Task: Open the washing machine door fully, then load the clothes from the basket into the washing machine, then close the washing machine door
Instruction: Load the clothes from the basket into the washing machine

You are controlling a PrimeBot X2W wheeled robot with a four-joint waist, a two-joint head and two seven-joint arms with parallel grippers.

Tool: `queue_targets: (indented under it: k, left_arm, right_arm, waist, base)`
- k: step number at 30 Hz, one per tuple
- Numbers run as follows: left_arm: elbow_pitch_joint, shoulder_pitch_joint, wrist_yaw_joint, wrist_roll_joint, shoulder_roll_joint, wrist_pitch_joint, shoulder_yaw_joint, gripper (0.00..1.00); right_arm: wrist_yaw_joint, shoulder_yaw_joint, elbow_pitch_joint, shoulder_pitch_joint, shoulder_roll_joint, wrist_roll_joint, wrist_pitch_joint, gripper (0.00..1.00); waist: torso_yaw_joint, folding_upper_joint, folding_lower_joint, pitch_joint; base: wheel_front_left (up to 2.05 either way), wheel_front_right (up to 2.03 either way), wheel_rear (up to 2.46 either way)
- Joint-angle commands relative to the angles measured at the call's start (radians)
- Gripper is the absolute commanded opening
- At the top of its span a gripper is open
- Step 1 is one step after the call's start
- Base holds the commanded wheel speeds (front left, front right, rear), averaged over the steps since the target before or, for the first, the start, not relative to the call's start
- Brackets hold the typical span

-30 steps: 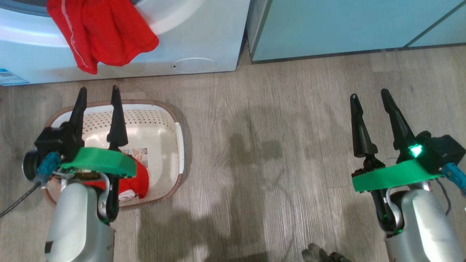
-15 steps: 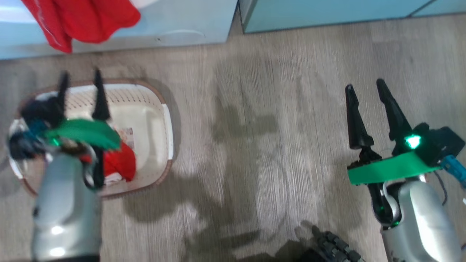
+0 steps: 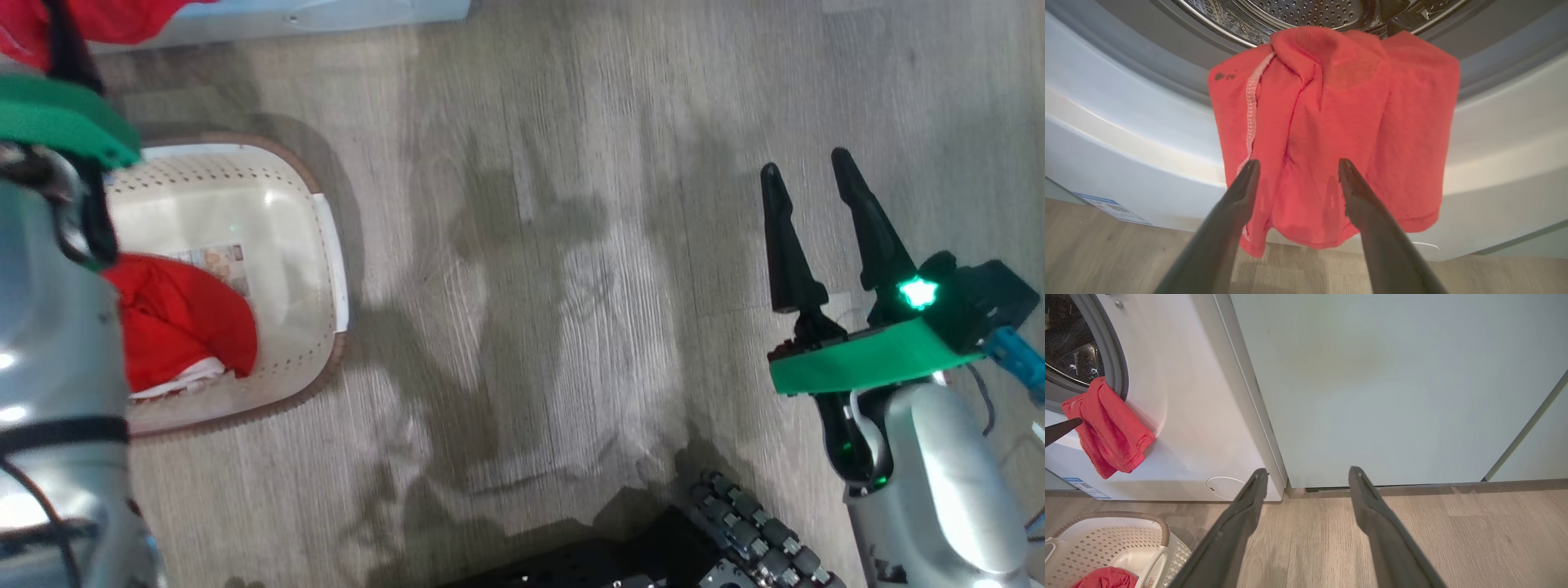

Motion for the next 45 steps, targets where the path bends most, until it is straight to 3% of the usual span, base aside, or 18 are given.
queue_targets:
  k: [1,10,20,37,38,39,40,45]
  left_arm:
    - [0.004,-0.035,0.003,0.023,0.062,-0.005,0.011,1.00]
    - [0.145,-0.152,0.001,0.035,0.103,-0.005,-0.002,1.00]
    - [0.217,-0.241,-0.070,0.026,0.097,-0.005,-0.035,1.00]
    - [0.290,-0.354,-0.057,-0.020,0.114,-0.005,0.004,1.00]
    - [0.293,-0.358,-0.059,-0.022,0.114,-0.005,0.005,0.79]
    - [0.294,-0.361,-0.060,-0.024,0.114,-0.005,0.006,0.33]
    - [0.292,-0.365,-0.062,-0.026,0.112,-0.005,0.008,0.00]
    - [0.284,-0.357,-0.072,-0.029,0.113,-0.005,0.010,0.00]
  right_arm:
    - [0.000,0.022,-0.035,-0.003,-0.002,0.011,-0.009,1.00]
    - [0.000,0.032,-0.038,-0.010,-0.002,0.019,-0.009,1.00]
    - [0.000,0.038,-0.038,-0.015,-0.002,0.022,-0.009,1.00]
    - [0.000,0.046,-0.033,-0.041,-0.002,0.033,-0.009,1.00]
    - [0.000,0.046,-0.033,-0.042,-0.002,0.032,-0.009,1.00]
    - [0.000,0.045,-0.033,-0.043,-0.002,0.032,-0.009,1.00]
    - [0.000,0.044,-0.033,-0.044,-0.002,0.031,-0.009,1.00]
    - [0.000,0.041,-0.030,-0.046,-0.002,0.030,-0.009,1.00]
  waist:
    - [-0.010,0.0000,0.0000,0.016]
    - [-0.023,0.0000,0.0000,0.047]
    - [-0.026,0.0000,0.0000,0.069]
    - [-0.031,0.0000,0.0000,0.098]
    - [-0.030,0.0000,0.0000,0.099]
    - [-0.030,0.0000,0.0000,0.100]
    - [-0.028,0.0000,0.0000,0.100]
    - [-0.023,0.0000,0.0000,0.096]
  base:
    - [0.00,0.00,0.00]
    - [0.00,0.00,0.00]
    - [0.00,0.00,0.00]
    - [0.00,0.00,0.00]
    - [0.00,0.00,0.00]
    - [0.00,0.00,0.00]
    - [0.00,0.00,0.00]
    - [0.00,0.00,0.00]
